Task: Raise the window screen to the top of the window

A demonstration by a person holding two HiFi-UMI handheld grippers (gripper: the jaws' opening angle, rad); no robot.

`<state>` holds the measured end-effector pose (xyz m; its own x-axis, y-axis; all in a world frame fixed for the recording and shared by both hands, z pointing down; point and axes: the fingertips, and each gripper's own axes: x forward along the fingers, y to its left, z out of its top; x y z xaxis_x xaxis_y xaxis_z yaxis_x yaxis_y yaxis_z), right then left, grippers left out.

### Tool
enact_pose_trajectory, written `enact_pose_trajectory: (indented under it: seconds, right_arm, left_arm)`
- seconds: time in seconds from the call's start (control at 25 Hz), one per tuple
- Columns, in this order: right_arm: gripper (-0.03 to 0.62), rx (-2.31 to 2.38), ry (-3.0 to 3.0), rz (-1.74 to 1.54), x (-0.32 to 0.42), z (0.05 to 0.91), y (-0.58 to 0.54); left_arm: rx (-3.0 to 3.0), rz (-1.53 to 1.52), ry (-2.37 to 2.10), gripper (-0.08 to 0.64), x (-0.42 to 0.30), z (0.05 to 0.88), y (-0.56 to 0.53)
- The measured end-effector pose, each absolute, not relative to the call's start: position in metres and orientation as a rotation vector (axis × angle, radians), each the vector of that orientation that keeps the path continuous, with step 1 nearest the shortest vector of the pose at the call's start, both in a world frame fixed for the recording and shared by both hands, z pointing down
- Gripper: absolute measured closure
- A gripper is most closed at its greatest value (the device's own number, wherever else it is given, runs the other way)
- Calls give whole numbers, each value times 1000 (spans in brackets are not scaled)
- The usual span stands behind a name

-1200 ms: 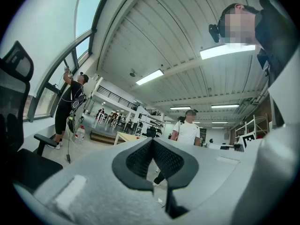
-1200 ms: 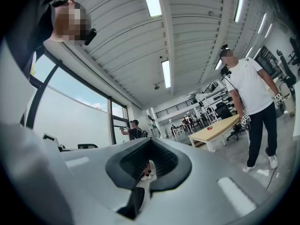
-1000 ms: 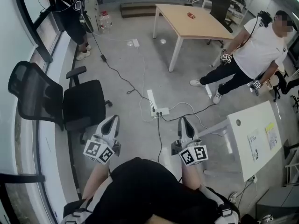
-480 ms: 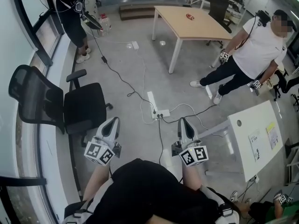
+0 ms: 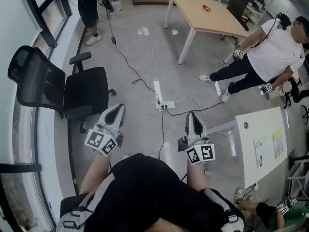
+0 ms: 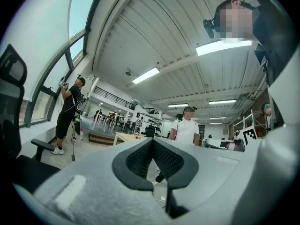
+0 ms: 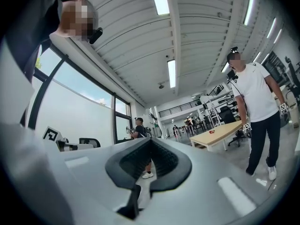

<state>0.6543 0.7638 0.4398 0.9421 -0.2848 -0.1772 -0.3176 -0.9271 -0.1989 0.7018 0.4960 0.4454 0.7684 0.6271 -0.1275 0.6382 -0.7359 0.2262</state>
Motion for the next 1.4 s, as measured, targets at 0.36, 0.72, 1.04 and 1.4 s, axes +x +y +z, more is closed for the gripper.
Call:
enact_pose_trajectory:
  seconds: [0.36,0.72,1.04,1.4]
  right_arm:
    - [591,-2807,601,167,670,446,762]
    - [591,-2681,857,56,692,471,723]
    - [591,-2631,1033,35,689,465,668]
    - [591,-2588,1163,49,669,448,586]
  left_arm:
    - [2783,-134,878,557,696,437,502]
    - [2888,-121,629,557,666,438,473]
    - [2914,-138,447,557,639,433,426]
    - [2917,-196,320,557,592,417,354]
